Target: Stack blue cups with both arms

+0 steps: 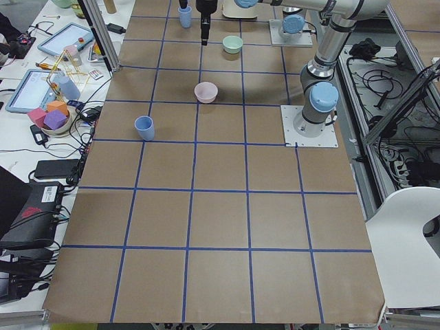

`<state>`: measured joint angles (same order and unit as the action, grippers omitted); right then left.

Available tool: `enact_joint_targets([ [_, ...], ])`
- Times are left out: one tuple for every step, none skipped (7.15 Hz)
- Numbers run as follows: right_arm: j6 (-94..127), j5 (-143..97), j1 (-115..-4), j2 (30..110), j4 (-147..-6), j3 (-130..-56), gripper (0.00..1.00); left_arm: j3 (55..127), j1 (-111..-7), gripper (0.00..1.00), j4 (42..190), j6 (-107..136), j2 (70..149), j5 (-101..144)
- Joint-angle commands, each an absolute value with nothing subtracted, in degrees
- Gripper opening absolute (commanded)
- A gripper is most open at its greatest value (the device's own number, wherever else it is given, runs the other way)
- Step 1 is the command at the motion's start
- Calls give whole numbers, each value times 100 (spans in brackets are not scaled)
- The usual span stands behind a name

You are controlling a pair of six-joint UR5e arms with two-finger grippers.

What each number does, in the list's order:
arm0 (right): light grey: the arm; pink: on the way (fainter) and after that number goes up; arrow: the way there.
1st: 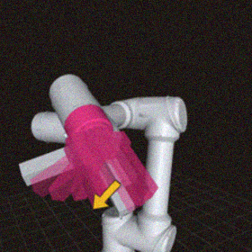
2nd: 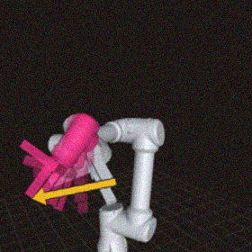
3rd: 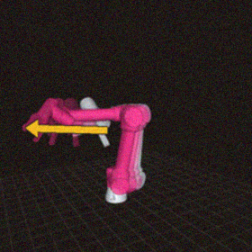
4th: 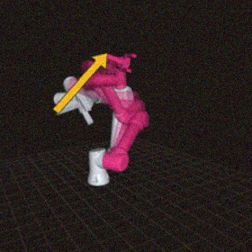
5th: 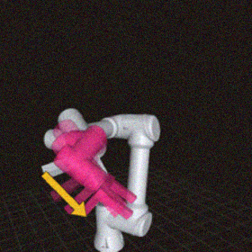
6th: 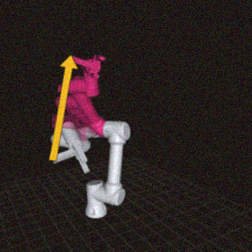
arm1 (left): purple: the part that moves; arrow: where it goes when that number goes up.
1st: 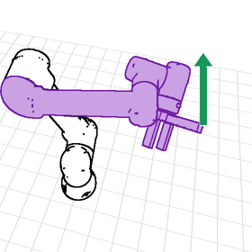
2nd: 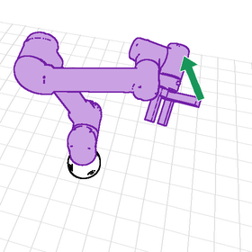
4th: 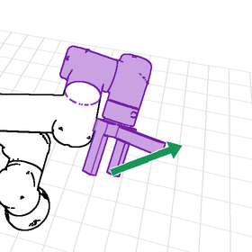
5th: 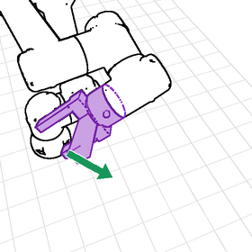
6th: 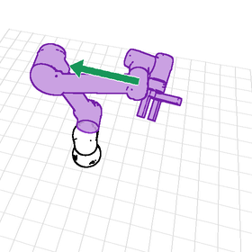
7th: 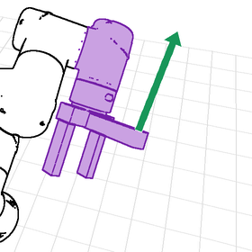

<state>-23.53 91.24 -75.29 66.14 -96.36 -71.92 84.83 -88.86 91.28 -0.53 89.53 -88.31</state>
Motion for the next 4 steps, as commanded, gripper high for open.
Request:
enact_joint_targets([
  [-2496, 9070, -7488, 5795, -10042, -6908, 100, 8621, -8842, 100, 8983, -253, 9331, -8824],
  [-2531, 9062, -7480, 5688, -10072, -6943, 100, 8631, -8755, 100, 8678, -333, 9665, -8833],
  [-2644, 9096, -7479, 5669, -10029, -6961, 100, 8631, -8676, 100, 8101, -499, 10120, -8833],
  [-2663, 9088, -7479, 5617, -10028, -7161, 100, 8613, -8631, 100, 7277, -753, 10682, -8833],
])
